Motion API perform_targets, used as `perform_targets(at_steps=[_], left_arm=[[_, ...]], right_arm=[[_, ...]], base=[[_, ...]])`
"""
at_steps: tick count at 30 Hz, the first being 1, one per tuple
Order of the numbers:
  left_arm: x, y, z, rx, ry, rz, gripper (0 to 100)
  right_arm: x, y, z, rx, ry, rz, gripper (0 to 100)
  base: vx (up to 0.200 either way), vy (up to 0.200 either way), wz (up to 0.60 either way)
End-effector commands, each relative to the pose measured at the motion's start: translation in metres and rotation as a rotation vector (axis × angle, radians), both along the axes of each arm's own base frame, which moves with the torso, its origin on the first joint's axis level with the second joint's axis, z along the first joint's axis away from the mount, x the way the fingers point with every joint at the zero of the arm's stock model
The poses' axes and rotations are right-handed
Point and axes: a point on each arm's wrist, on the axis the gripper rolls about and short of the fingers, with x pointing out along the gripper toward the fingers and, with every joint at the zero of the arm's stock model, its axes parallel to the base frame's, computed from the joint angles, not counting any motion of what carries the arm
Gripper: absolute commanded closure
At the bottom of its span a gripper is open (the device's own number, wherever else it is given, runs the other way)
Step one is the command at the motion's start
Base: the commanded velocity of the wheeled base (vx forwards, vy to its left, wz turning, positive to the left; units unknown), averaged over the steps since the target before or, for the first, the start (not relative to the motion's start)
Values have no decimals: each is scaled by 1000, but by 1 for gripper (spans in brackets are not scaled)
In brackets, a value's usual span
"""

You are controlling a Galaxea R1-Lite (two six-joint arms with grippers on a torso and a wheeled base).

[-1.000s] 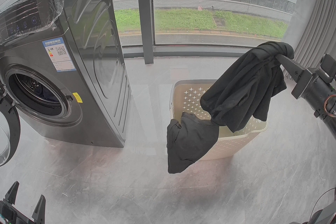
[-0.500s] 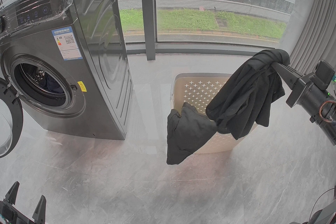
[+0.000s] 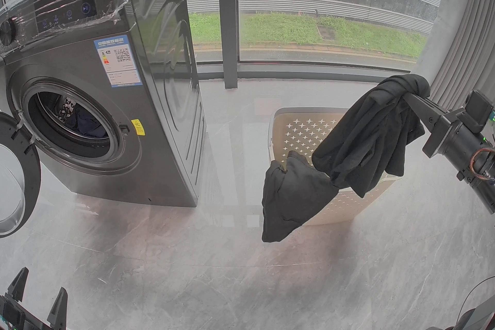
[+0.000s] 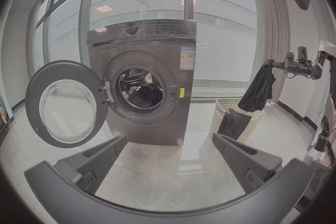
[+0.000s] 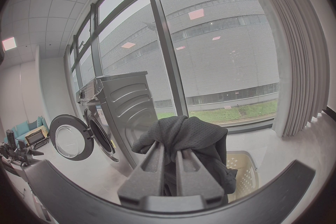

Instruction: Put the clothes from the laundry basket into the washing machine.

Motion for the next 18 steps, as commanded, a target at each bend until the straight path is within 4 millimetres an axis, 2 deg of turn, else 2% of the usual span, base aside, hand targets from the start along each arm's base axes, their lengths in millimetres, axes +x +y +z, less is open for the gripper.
perform_targets(at_steps=[1,15,18], left_arm=[[0,0,-5,0,1,1,0],[0,0,-5,1,0,1,0],[0,0,-5,1,1,1,0]], right_arm=[[0,1,0,0,0,2,100],[0,1,0,-2,-1,6,100],[0,1,0,-2,-2,4,100]], base=[[0,200,0],[0,200,0],[0,0,0]])
